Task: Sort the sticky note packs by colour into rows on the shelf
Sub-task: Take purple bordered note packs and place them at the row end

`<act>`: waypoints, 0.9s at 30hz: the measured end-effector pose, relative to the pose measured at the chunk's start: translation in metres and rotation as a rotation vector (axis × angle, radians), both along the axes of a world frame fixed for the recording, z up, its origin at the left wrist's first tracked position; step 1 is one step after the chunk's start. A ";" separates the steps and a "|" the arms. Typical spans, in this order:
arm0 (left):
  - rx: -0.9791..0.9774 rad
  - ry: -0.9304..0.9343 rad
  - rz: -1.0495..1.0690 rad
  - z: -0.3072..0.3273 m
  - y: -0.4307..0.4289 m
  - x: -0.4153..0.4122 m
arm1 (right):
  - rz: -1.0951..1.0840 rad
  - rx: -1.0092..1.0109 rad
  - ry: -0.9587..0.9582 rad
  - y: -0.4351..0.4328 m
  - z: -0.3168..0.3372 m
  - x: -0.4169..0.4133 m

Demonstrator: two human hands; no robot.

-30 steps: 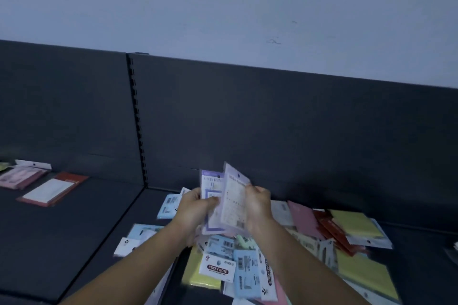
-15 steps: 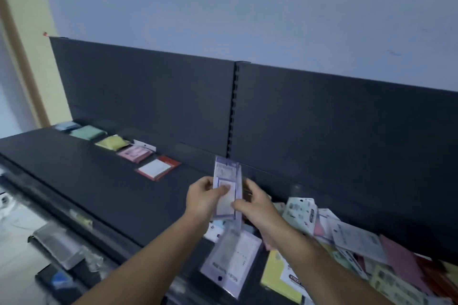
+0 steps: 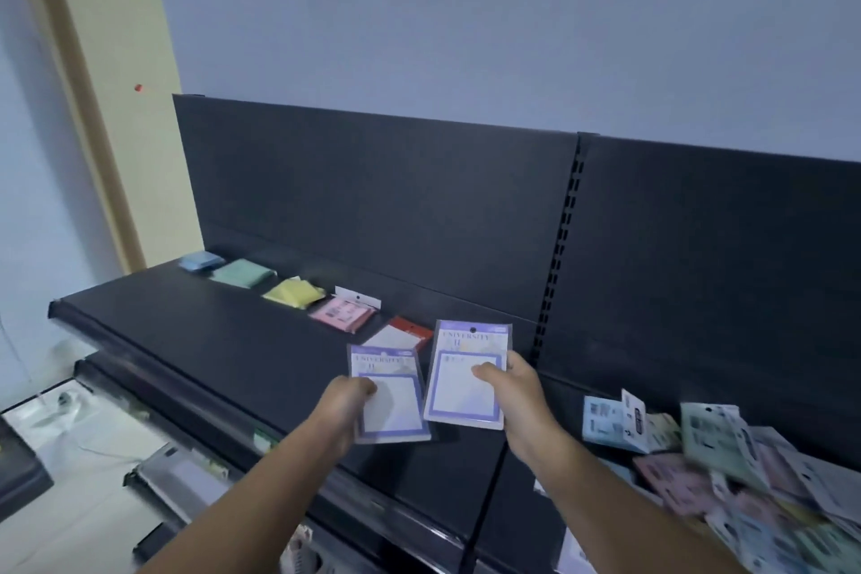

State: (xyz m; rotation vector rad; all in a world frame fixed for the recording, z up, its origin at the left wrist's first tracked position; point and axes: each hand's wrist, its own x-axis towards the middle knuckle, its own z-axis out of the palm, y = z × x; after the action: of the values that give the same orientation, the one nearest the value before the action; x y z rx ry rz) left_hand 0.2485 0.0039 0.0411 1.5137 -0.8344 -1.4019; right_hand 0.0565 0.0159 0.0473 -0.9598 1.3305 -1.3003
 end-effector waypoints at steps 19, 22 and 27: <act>0.024 0.021 -0.385 -0.023 -0.116 -0.089 | -0.044 0.191 0.023 -0.104 -0.068 -0.034; -0.060 -0.181 -0.376 -0.036 -0.131 -0.094 | -0.103 0.236 0.132 -0.114 -0.081 -0.033; -0.247 -0.503 -0.421 -0.062 -0.160 -0.090 | -0.169 0.284 0.522 -0.135 -0.092 -0.029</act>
State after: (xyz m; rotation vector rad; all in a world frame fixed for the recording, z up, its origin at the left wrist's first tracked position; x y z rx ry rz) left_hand 0.1588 -0.1558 -0.0208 1.5729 -1.6514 -1.1499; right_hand 0.0277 -0.1194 -0.0449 -1.0393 1.9745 -0.9730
